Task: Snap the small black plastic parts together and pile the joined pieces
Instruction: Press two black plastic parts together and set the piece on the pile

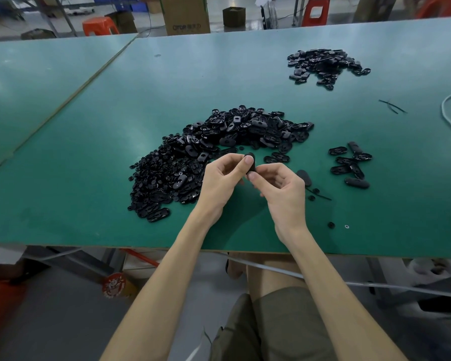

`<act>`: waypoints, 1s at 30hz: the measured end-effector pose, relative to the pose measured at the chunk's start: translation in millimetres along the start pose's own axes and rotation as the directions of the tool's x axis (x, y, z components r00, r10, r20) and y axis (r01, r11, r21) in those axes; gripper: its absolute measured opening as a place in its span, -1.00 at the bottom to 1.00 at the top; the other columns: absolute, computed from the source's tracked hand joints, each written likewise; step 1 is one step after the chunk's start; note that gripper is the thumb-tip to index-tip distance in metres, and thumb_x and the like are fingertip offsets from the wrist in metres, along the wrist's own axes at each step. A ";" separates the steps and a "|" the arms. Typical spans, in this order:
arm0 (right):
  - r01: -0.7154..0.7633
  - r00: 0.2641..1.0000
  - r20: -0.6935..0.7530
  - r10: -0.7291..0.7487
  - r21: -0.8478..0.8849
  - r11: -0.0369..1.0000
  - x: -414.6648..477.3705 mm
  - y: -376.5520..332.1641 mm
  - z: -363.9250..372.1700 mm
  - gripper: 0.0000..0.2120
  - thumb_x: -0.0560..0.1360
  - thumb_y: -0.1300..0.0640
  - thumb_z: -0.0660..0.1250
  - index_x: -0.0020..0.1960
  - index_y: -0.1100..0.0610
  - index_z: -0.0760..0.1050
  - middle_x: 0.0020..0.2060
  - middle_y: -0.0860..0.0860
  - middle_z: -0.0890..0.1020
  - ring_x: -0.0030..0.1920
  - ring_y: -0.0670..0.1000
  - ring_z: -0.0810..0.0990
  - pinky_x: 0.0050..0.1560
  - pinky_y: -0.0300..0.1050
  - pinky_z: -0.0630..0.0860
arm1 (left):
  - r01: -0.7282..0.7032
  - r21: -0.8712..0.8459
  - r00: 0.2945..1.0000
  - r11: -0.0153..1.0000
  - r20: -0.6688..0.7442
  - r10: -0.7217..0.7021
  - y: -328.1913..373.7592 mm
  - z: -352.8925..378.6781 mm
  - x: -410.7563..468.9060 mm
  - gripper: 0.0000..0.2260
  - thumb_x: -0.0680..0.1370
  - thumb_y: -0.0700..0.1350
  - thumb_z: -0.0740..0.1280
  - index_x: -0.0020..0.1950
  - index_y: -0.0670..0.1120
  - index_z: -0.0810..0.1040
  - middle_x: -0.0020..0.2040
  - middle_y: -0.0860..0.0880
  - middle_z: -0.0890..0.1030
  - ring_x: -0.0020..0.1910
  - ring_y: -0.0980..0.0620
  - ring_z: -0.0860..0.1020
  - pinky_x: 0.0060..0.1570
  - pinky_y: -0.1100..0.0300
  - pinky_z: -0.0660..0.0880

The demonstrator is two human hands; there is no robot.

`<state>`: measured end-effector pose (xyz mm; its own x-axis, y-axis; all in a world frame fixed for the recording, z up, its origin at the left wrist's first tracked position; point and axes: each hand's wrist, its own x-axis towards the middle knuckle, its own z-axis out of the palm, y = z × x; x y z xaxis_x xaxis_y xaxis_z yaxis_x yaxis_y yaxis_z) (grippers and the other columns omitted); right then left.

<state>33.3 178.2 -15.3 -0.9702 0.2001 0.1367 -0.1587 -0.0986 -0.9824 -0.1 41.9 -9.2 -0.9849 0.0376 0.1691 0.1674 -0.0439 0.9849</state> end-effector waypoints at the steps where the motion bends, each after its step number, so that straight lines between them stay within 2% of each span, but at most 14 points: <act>1: -0.001 1.000 -0.006 0.001 -0.003 1.000 0.3 0.3 -0.5 -0.91 0.50 0.19 0.56 -0.05 0.10 0.67 -0.18 -0.01 0.74 -0.17 -0.08 0.66 -0.13 -0.24 0.54 | -0.003 -0.001 1.000 1.000 0.013 0.003 -0.4 -0.2 0.0 -0.90 0.63 -0.12 0.42 -0.01 -0.14 0.68 -0.17 0.00 0.66 -0.24 0.16 0.53 -0.18 0.31 0.49; 6: -0.029 0.999 -0.045 0.031 0.035 0.999 0.0 0.3 -0.9 -0.91 0.50 0.20 0.56 -0.14 0.11 0.66 -0.25 0.04 0.72 -0.23 -0.05 0.63 -0.22 -0.26 0.52 | -0.026 -0.028 0.997 0.999 0.078 0.028 -1.7 -1.9 -0.9 -0.88 0.61 -0.17 0.42 0.10 -0.16 0.69 -0.02 -0.02 0.72 -0.06 0.10 0.61 -0.03 0.25 0.53; 10: -0.027 0.999 -0.024 0.028 0.017 0.999 -0.3 -0.1 -0.5 -0.90 0.50 0.22 0.55 -0.17 0.09 0.68 -0.27 0.10 0.72 -0.27 -0.03 0.62 -0.25 -0.25 0.52 | -0.032 -0.051 0.996 0.998 0.077 0.036 -1.1 -2.4 -0.9 -0.82 0.60 -0.16 0.44 0.17 -0.16 0.71 0.02 -0.04 0.75 -0.03 0.07 0.62 0.02 0.25 0.55; 13: -0.013 1.000 0.012 0.013 -0.003 1.000 -0.4 -1.4 1.0 -0.93 0.53 0.23 0.51 -0.11 0.09 0.70 -0.24 0.03 0.75 -0.26 -0.10 0.65 -0.23 -0.31 0.51 | -0.031 -0.082 0.998 0.996 0.054 0.036 -1.4 -2.6 -0.2 -0.81 0.60 -0.20 0.43 0.19 -0.17 0.71 0.07 -0.11 0.73 0.02 0.03 0.61 0.06 0.19 0.54; 16: -0.002 1.000 0.019 0.003 -0.023 1.000 -0.6 -1.4 2.1 -0.92 0.58 0.20 0.46 -0.05 0.07 0.71 -0.21 -0.05 0.76 -0.25 -0.13 0.67 -0.24 -0.33 0.51 | -0.039 -0.079 0.997 0.996 0.059 0.043 -0.4 -2.1 -0.4 -0.82 0.62 -0.23 0.41 0.20 -0.13 0.71 -0.01 -0.07 0.74 -0.05 0.08 0.61 0.01 0.25 0.55; 19: -0.002 1.000 -0.013 0.001 -0.037 0.999 0.1 -0.3 2.5 -0.96 0.59 0.13 0.46 -0.03 0.06 0.68 -0.20 -0.04 0.75 -0.24 -0.09 0.67 -0.26 -0.27 0.52 | -0.049 -0.064 0.996 0.997 0.068 0.053 -0.3 -1.7 -0.4 -0.82 0.62 -0.24 0.40 0.18 -0.11 0.71 -0.09 0.02 0.72 -0.15 0.13 0.59 -0.09 0.32 0.50; 23: -0.001 0.996 -0.092 0.004 0.030 1.000 1.1 0.6 0.9 -0.92 0.57 0.10 0.49 0.00 0.08 0.62 -0.18 -0.05 0.71 -0.23 -0.06 0.66 -0.27 -0.20 0.54 | -0.046 -0.020 0.997 0.999 0.068 0.047 -1.2 -1.0 -0.5 -0.83 0.61 -0.25 0.42 0.15 -0.08 0.73 -0.04 -0.01 0.74 -0.10 0.08 0.56 -0.17 0.34 0.45; 27: 0.004 0.996 -0.090 -0.002 0.022 1.000 2.3 3.5 0.0 -0.99 0.60 0.13 0.45 0.00 0.07 0.64 -0.19 -0.03 0.72 -0.22 -0.04 0.67 -0.26 -0.18 0.56 | -0.048 0.025 0.993 0.999 0.112 0.045 -0.7 0.0 -0.7 -0.82 0.60 -0.30 0.41 0.18 -0.17 0.71 0.00 0.04 0.75 -0.04 0.20 0.65 -0.06 0.40 0.49; 30: 0.007 0.994 -0.112 -0.004 0.032 0.999 3.0 4.2 -0.7 -0.98 0.60 0.15 0.45 -0.01 0.08 0.65 -0.23 -0.01 0.72 -0.25 -0.05 0.66 -0.27 -0.17 0.55 | -0.045 0.052 0.991 0.998 0.130 0.038 0.1 0.2 -1.3 -0.80 0.59 -0.31 0.42 0.19 -0.15 0.70 0.02 0.03 0.75 0.01 0.17 0.66 0.01 0.36 0.51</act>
<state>29.9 179.1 -19.2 -0.9429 0.3088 0.1252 -0.1716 -0.1279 -0.9768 1.2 42.1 -9.3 -0.9636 0.1653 0.2099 0.2139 0.0067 0.9768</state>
